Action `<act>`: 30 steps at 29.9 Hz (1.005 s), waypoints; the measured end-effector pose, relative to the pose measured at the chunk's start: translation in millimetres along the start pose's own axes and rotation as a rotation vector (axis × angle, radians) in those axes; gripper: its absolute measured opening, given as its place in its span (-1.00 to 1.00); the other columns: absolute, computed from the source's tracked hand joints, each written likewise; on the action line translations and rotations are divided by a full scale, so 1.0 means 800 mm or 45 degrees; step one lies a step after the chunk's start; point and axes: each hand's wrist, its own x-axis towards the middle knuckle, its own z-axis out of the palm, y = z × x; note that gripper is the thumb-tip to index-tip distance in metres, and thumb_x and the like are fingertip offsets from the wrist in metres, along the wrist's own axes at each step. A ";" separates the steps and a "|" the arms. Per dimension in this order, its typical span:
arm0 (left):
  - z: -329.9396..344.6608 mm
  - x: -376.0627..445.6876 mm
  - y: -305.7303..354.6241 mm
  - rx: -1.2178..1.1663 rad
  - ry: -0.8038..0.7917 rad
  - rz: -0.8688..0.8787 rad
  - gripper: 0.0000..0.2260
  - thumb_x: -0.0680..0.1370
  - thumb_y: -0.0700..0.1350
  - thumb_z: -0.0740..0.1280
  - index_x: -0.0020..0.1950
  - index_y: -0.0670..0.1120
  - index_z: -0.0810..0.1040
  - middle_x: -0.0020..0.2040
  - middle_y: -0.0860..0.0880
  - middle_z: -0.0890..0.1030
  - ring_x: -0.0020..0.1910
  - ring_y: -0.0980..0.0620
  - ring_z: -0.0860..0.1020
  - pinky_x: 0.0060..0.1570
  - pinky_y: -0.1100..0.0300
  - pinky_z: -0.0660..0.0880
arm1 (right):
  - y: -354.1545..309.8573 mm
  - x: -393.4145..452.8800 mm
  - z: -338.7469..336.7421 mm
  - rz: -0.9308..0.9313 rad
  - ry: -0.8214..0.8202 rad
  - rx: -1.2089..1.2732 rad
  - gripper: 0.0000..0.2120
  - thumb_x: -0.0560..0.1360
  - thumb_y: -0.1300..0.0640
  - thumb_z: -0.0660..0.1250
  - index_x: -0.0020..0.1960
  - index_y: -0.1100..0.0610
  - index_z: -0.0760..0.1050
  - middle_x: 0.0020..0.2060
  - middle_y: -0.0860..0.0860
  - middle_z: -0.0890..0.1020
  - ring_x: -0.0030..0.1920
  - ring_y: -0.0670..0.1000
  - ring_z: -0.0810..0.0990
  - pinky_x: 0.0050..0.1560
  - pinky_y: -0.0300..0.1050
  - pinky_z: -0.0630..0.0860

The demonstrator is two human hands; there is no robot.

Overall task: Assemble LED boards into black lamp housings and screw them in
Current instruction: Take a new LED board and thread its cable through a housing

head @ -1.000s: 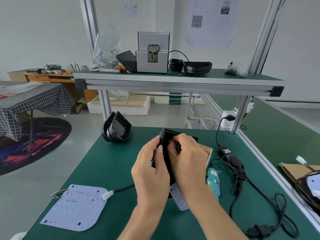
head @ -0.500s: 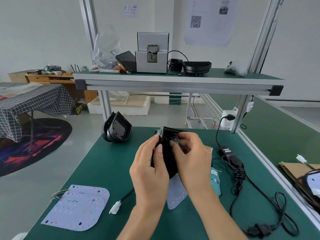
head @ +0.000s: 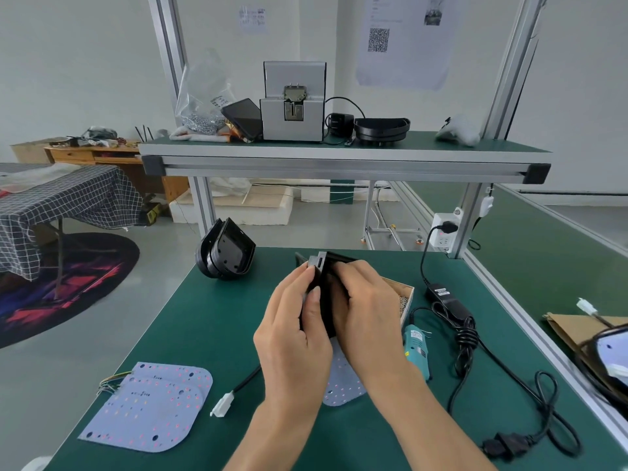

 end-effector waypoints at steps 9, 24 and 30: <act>0.006 0.005 -0.010 -0.045 0.007 -0.106 -0.78 0.65 -0.30 0.32 0.26 -0.17 0.65 0.15 -0.01 0.69 0.13 0.09 0.63 0.19 0.25 0.53 | -0.008 0.003 0.008 0.390 -0.028 0.298 -0.85 0.64 0.14 0.39 0.12 0.01 0.73 -0.02 -0.08 0.72 0.00 -0.09 0.65 0.06 -0.14 0.54; 0.002 -0.005 0.002 -0.098 0.042 -0.128 -0.77 0.66 -0.23 0.31 0.29 -0.14 0.64 0.16 0.02 0.69 0.14 0.01 0.65 0.12 0.01 0.60 | -0.016 -0.004 0.000 0.201 0.139 0.111 -0.88 0.61 0.18 0.43 -0.03 -0.01 0.70 -0.12 -0.15 0.64 -0.08 -0.08 0.60 0.03 0.14 0.44; 0.005 -0.009 -0.004 -0.095 0.020 -0.151 -0.76 0.65 -0.29 0.33 0.27 -0.13 0.66 0.15 0.05 0.69 0.15 0.13 0.63 0.16 0.21 0.55 | -0.007 -0.007 0.009 0.143 -0.117 -0.146 -0.82 0.65 0.08 0.33 -0.09 -0.01 0.66 -0.17 -0.09 0.52 -0.05 -0.02 0.52 0.09 0.19 0.39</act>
